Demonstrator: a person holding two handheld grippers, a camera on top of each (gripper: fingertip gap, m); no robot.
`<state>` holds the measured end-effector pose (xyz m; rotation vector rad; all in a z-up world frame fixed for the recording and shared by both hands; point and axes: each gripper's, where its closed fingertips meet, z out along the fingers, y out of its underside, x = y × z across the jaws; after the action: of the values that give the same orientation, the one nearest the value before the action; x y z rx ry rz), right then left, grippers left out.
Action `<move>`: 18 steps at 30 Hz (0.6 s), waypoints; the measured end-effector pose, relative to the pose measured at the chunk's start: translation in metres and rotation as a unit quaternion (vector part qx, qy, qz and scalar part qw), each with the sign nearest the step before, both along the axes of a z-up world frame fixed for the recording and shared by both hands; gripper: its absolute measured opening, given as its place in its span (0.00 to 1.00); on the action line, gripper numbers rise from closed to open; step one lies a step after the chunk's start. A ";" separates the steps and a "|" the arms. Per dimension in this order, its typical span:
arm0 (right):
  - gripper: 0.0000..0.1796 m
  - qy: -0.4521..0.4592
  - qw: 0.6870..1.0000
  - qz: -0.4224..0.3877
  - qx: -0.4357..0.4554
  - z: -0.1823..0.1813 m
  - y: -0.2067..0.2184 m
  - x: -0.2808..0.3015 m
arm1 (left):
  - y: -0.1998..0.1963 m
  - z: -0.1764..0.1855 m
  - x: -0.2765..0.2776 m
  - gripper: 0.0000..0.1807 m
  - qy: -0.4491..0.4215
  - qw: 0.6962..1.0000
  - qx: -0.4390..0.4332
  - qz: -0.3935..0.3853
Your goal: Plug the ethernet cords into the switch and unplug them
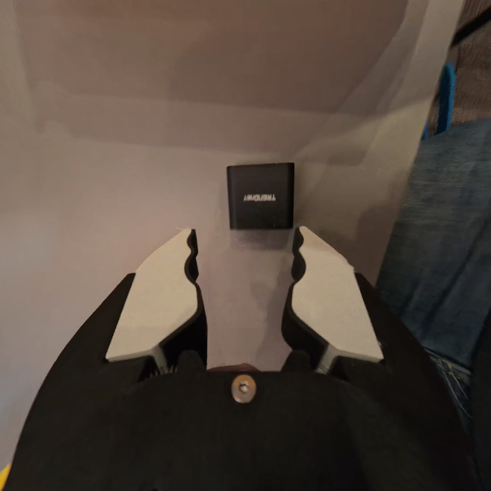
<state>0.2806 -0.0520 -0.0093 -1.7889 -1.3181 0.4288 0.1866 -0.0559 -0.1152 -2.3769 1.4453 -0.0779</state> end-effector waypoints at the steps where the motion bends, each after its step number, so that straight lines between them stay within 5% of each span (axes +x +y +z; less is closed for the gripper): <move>1: 0.28 0.002 1.000 0.000 0.000 0.001 0.000 0.000 | -0.003 0.020 -0.009 0.38 -0.017 1.000 0.020 0.011; 7: 0.27 0.018 1.000 0.008 -0.002 0.004 -0.003 -0.004 | -0.040 0.110 -0.179 0.31 0.014 0.978 0.137 0.159; 12: 0.27 0.021 0.999 0.030 -0.010 0.002 -0.011 -0.018 | -0.109 0.079 -0.358 0.27 0.078 0.942 0.078 0.317; 18: 0.26 0.010 0.999 0.046 -0.010 -0.001 -0.020 -0.033 | -0.145 0.029 -0.417 0.24 0.120 0.929 0.027 0.349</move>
<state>0.2479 -0.0721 -0.0105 -1.7407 -1.3917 0.5110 -0.2307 -0.2006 -0.0860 -2.7706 0.5899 0.4374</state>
